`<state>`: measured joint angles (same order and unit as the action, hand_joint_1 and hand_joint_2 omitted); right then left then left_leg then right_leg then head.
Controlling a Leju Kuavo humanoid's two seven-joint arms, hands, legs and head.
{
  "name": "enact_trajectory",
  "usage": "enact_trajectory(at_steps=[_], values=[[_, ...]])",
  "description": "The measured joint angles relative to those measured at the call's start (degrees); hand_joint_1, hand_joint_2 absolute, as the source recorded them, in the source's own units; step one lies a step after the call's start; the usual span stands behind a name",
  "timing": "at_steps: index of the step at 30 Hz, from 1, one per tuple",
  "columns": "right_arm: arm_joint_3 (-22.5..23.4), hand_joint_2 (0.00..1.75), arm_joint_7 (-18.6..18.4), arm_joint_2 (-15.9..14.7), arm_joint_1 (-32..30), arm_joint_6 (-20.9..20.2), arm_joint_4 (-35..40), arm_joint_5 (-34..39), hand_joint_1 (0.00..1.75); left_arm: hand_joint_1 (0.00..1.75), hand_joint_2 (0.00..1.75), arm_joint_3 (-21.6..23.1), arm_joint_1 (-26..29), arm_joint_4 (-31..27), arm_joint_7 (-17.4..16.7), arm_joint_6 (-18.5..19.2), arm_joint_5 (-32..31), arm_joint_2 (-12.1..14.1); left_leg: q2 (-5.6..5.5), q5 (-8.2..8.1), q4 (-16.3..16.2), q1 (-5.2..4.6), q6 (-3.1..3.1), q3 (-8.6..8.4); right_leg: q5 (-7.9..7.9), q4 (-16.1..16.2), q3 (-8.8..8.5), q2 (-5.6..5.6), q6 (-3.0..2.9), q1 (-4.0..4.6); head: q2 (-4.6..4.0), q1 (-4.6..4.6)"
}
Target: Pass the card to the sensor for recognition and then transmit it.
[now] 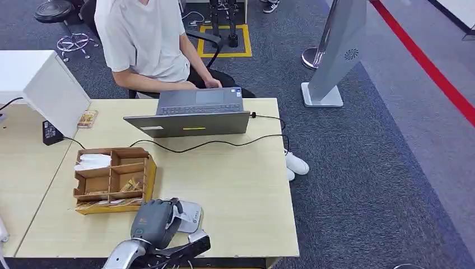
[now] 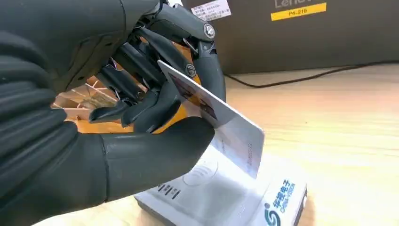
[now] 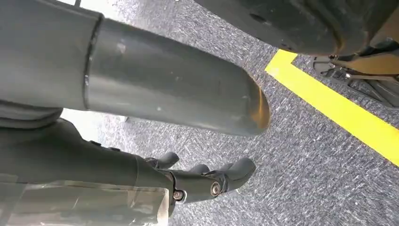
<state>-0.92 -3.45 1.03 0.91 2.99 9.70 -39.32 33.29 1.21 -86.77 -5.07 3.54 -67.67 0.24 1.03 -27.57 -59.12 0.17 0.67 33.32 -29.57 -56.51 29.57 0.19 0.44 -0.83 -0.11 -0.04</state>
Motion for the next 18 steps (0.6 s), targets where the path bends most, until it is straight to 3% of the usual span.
enact_trajectory(at_steps=[18], values=[[0.0,0.0,0.0,0.0,0.0,-0.6,0.0,-0.1,0.0,1.75,1.75,0.0,0.0,0.9,-0.6,0.7,0.1,0.4,0.0,0.0,0.0,0.0,0.0,0.0,0.0,0.0,0.0,0.0,0.0,0.0,0.0,-0.02]])
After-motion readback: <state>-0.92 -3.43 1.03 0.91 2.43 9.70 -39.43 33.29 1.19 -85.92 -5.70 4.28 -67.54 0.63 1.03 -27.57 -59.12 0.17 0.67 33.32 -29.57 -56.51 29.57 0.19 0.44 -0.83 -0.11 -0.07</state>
